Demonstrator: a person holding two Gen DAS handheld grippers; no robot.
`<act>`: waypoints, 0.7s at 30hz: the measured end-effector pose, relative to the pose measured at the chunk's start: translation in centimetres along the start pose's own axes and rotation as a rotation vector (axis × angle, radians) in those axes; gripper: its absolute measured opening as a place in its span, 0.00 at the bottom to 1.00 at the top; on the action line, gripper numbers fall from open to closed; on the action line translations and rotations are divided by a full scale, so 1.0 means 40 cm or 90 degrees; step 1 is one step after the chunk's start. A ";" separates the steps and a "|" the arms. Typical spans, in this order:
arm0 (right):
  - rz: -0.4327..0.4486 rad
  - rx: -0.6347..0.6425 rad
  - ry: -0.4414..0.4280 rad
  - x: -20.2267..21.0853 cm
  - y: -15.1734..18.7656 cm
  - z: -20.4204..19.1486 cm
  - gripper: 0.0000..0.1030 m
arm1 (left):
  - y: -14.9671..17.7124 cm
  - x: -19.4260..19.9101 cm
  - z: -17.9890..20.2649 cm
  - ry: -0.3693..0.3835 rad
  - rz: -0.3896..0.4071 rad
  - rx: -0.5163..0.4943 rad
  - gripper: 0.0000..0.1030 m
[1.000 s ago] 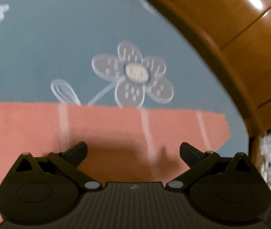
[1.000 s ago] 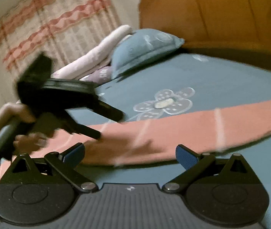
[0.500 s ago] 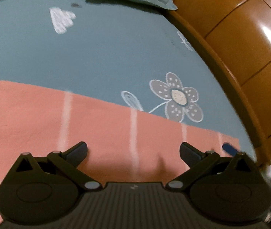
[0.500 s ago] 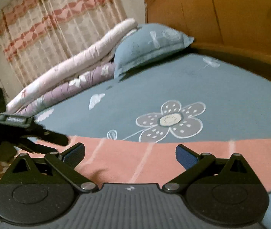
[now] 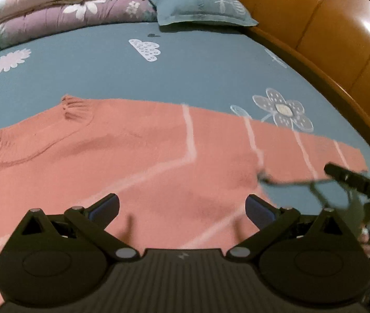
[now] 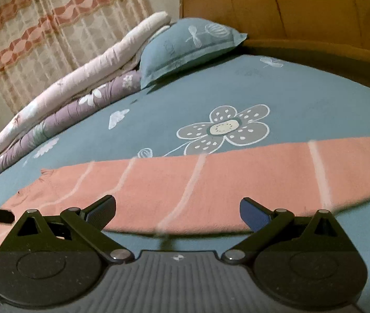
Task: Fold clothes
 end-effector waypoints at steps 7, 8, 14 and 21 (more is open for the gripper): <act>-0.010 0.064 -0.044 0.008 0.043 -0.186 1.00 | 0.089 0.071 -0.058 0.041 -0.002 -0.041 0.99; -0.023 0.079 -0.056 -0.011 0.044 -0.224 1.00 | 0.104 0.085 -0.080 0.040 -0.004 -0.042 0.99; -0.145 0.160 -0.176 -0.203 0.030 -0.478 1.00 | 0.211 0.159 -0.251 -0.033 -0.006 -0.014 0.99; -0.252 0.189 -0.180 -0.473 0.044 -0.619 1.00 | 0.301 0.188 -0.356 -0.061 -0.016 0.043 0.99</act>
Point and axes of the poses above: each gripper's, at about its wrist camera, not at the fingertips, and x roughly against the way its jaws point, z to its right, y to its underside, the point moved 6 cm from there along -x, roughly the way its jaws point, and after that the axes turned 13 degrees about -y, right-handed, at the moved point
